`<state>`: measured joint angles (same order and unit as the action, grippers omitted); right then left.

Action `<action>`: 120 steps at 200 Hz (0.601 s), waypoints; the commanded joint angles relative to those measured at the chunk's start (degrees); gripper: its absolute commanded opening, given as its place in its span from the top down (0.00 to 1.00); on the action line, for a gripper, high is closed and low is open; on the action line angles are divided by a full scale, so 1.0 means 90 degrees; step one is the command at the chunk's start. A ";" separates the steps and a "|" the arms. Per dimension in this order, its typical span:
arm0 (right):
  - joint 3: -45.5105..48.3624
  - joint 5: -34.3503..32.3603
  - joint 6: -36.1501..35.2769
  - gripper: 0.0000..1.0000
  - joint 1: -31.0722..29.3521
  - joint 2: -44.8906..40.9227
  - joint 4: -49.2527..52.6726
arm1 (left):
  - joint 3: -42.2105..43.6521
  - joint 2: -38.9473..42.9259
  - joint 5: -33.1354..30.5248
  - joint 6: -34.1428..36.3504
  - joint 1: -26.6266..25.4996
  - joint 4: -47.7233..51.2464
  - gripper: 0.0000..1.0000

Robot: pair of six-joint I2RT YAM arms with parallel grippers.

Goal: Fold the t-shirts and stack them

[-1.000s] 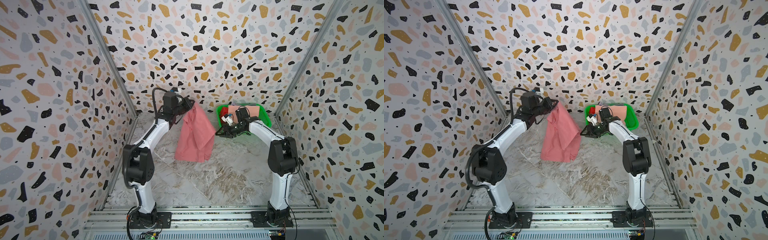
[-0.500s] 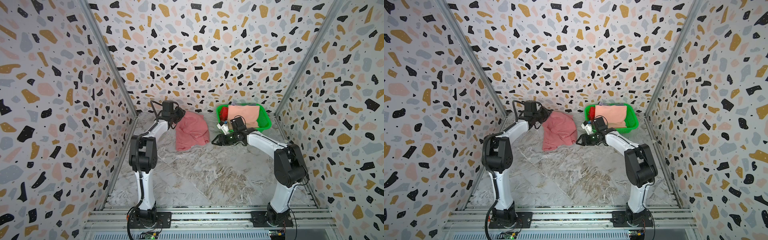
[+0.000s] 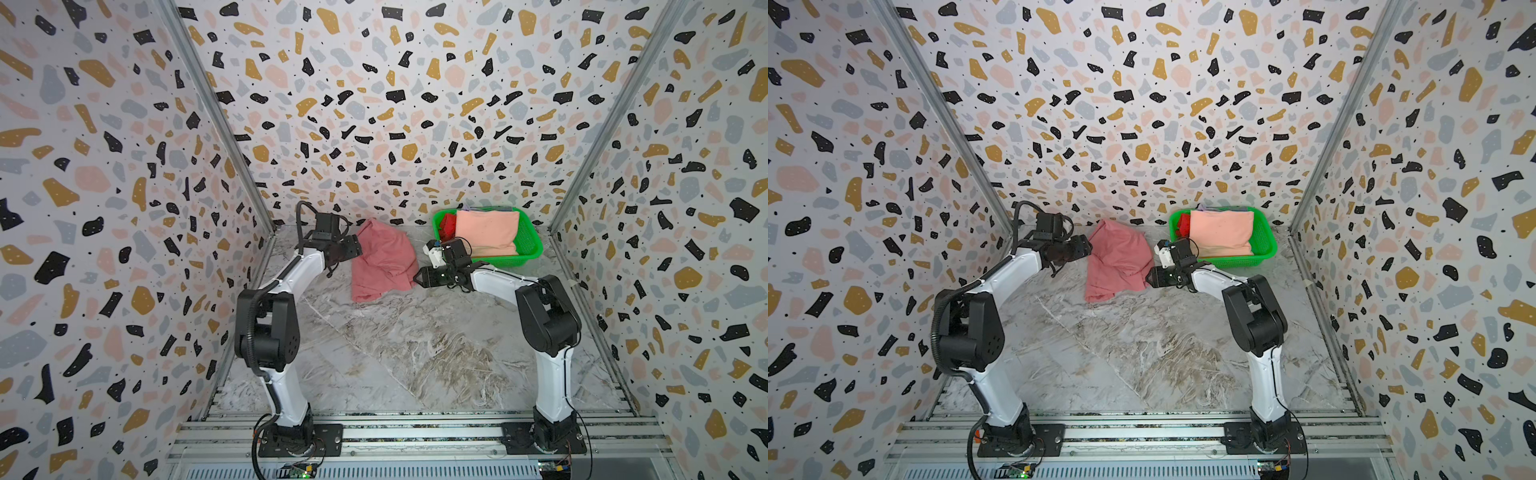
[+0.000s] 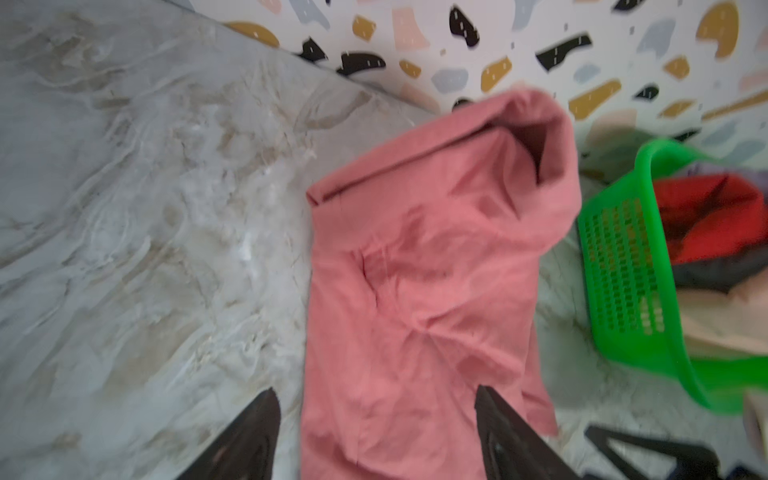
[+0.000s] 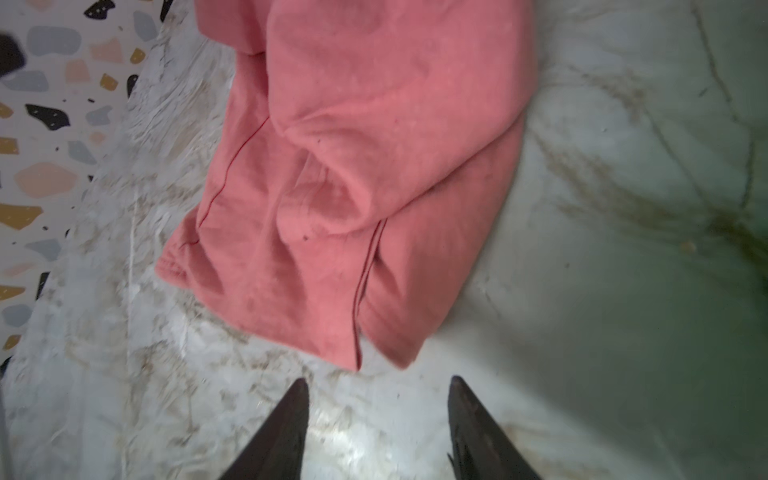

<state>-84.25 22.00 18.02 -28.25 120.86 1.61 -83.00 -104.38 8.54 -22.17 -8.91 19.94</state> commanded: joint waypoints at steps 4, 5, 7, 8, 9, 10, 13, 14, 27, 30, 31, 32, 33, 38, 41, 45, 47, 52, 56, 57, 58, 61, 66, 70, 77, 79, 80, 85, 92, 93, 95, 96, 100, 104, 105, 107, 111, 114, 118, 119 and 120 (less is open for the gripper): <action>-0.0689 -0.0324 -0.0084 0.50 -0.0097 0.0392 -0.0139 | 0.0408 0.0502 0.0241 0.1314 -0.0603 0.0576 0.26; -0.0703 -0.0324 -0.0096 0.50 -0.0100 0.0406 -0.0139 | 0.0421 0.0513 0.0237 0.1342 -0.0632 0.0596 0.26; -0.0719 -0.0325 -0.0105 0.50 -0.0107 0.0428 -0.0137 | 0.0442 0.0540 0.0234 0.1409 -0.0678 0.0626 0.26; -0.0723 -0.0330 -0.0106 0.50 -0.0115 0.0438 -0.0138 | 0.0462 0.0546 0.0234 0.1434 -0.0708 0.0635 0.26; -0.0725 -0.0328 -0.0112 0.50 -0.0119 0.0448 -0.0144 | 0.0482 0.0554 0.0224 0.1456 -0.0733 0.0650 0.26; -0.0726 -0.0326 -0.0120 0.50 -0.0121 0.0458 -0.0151 | 0.0502 0.0568 0.0219 0.1486 -0.0761 0.0657 0.26; -0.0718 -0.0318 -0.0137 0.50 -0.0129 0.0474 -0.0170 | 0.0546 0.0592 0.0190 0.1536 -0.0836 0.0693 0.26; -0.0718 -0.0317 -0.0142 0.50 -0.0131 0.0481 -0.0174 | 0.0563 0.0597 0.0187 0.1555 -0.0860 0.0703 0.26; -0.0714 -0.0300 -0.0230 0.49 -0.0167 0.0538 -0.0216 | 0.0779 0.0657 0.0079 0.1583 -0.1106 0.0617 0.25; -0.0707 -0.0326 -0.0239 0.49 -0.0178 0.0550 -0.0213 | 0.0834 0.0668 0.0069 0.1538 -0.1144 0.0560 0.26; -0.0702 -0.0330 -0.0242 0.49 -0.0180 0.0553 -0.0205 | 0.0849 0.0664 0.0068 0.1527 -0.1151 0.0539 0.26; -0.0710 -0.0338 -0.0243 0.49 -0.0186 0.0549 -0.0207 | 0.0866 0.0662 0.0048 0.1512 -0.1170 0.0514 0.26; -0.0714 -0.0341 -0.0249 0.50 -0.0188 0.0557 -0.0207 | 0.0879 0.0661 0.0033 0.1500 -0.1189 0.0497 0.26; -0.0717 -0.0373 -0.0271 0.50 -0.0202 0.0579 -0.0192 | 0.0931 0.0632 0.0000 0.1451 -0.1247 0.0415 0.26; -0.0717 -0.0386 -0.0286 0.50 -0.0210 0.0594 -0.0189 | 0.0942 0.0609 -0.0027 0.1433 -0.1286 0.0353 0.26; -0.0717 -0.0376 -0.0284 0.51 -0.0219 0.0618 -0.0190 | 0.0974 0.0572 -0.0058 0.1391 -0.1325 0.0278 0.26; -0.0717 -0.0375 -0.0289 0.51 -0.0213 0.0630 -0.0194 | 0.0986 0.0548 -0.0086 0.1383 -0.1352 0.0241 0.26; -0.0743 -0.0379 -0.0281 0.52 -0.0224 0.0664 -0.0195 | 0.0985 0.0477 -0.0174 0.1342 -0.1421 0.0159 0.26; -0.0748 -0.0393 -0.0266 0.53 -0.0224 0.0687 -0.0189 | 0.0955 0.0402 -0.0268 0.1329 -0.1483 0.0126 0.25; -0.0757 -0.0398 -0.0260 0.53 -0.0227 0.0699 -0.0188 | 0.0943 0.0389 -0.0291 0.1330 -0.1492 0.0122 0.25; -0.0757 -0.0401 -0.0262 0.53 -0.0229 0.0711 -0.0183 | 0.0928 0.0364 -0.0307 0.1325 -0.1506 0.0115 0.26; -0.0775 -0.0402 -0.0255 0.54 -0.0239 0.0726 -0.0179 | 0.0887 0.0299 -0.0347 0.1329 -0.1542 0.0103 0.26; -0.0799 -0.0402 -0.0262 0.55 -0.0248 0.0760 -0.0179 | 0.0802 0.0181 -0.0460 0.1319 -0.1610 0.0103 0.26; -0.0823 -0.0415 -0.0260 0.56 -0.0256 0.0785 -0.0175 | 0.0721 0.0084 -0.0574 0.1306 -0.1650 0.0136 0.25; -0.0847 -0.0454 -0.0259 0.59 -0.0268 0.0816 -0.0171 | 0.0588 -0.0075 -0.0703 0.1310 -0.1715 0.0166 0.25; -0.0857 -0.0457 -0.0258 0.61 -0.0274 0.0826 -0.0169 | 0.0555 -0.0119 -0.0728 0.1306 -0.1723 0.0171 0.25; -0.0856 -0.0465 -0.0261 0.62 -0.0272 0.0828 -0.0169 | 0.0538 -0.0140 -0.0741 0.1304 -0.1734 0.0169 0.25; -0.0867 -0.0477 -0.0251 0.65 -0.0283 0.0834 -0.0178 | 0.0504 -0.0234 -0.0762 0.1293 -0.1743 0.0128 0.25; -0.0892 -0.0486 -0.0232 0.72 -0.0287 0.0846 -0.0192 | 0.0492 -0.0353 -0.0822 0.1282 -0.1781 0.0040 0.25; -0.0892 -0.0484 -0.0228 0.73 -0.0288 0.0847 -0.0190 | 0.0487 -0.0369 -0.0837 0.1282 -0.1787 0.0026 0.25; -0.0898 -0.0492 -0.0223 0.75 -0.0291 0.0846 -0.0189 | 0.0483 -0.0408 -0.0872 0.1287 -0.1797 -0.0005 0.25; -0.0905 -0.0487 -0.0219 0.76 -0.0290 0.0852 -0.0188 | 0.0483 -0.0421 -0.0881 0.1285 -0.1800 -0.0017 0.25; -0.0916 -0.0482 -0.0198 0.79 -0.0295 0.0857 -0.0197 | 0.0482 -0.0488 -0.0915 0.1294 -0.1820 -0.0070 0.25; -0.0929 -0.0488 -0.0187 0.81 -0.0293 0.0866 -0.0191 | 0.0466 -0.0554 -0.0996 0.1310 -0.1837 -0.0084 0.25; -0.0936 -0.0485 -0.0187 0.81 -0.0296 0.0867 -0.0190 | 0.0459 -0.0572 -0.1011 0.1306 -0.1840 -0.0091 0.25; -0.0940 -0.0482 -0.0181 0.82 -0.0296 0.0873 -0.0189 | 0.0450 -0.0612 -0.1052 0.1298 -0.1854 -0.0103 0.25; -0.0964 -0.0472 -0.0179 0.84 -0.0298 0.0883 -0.0183 | 0.0428 -0.0673 -0.1088 0.1294 -0.1869 -0.0112 0.25; -0.0975 -0.0463 -0.0168 0.85 -0.0296 0.0887 -0.0172 | 0.0403 -0.0720 -0.1082 0.1308 -0.1879 -0.0133 0.25; -0.1010 -0.0447 -0.0163 0.87 -0.0290 0.0897 -0.0141 | 0.0372 -0.0779 -0.1088 0.1304 -0.1895 -0.0162 0.25; -0.1020 -0.0440 -0.0160 0.87 -0.0294 0.0897 -0.0136 | 0.0373 -0.0792 -0.1086 0.1298 -0.1898 -0.0169 0.25; -0.1020 -0.0441 -0.0158 0.87 -0.0296 0.0902 -0.0128 | 0.0369 -0.0803 -0.1091 0.1290 -0.1899 -0.0182 0.25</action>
<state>-90.54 18.22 16.51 -30.65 129.12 -0.12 -77.34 -109.21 2.26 -11.25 -25.12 20.84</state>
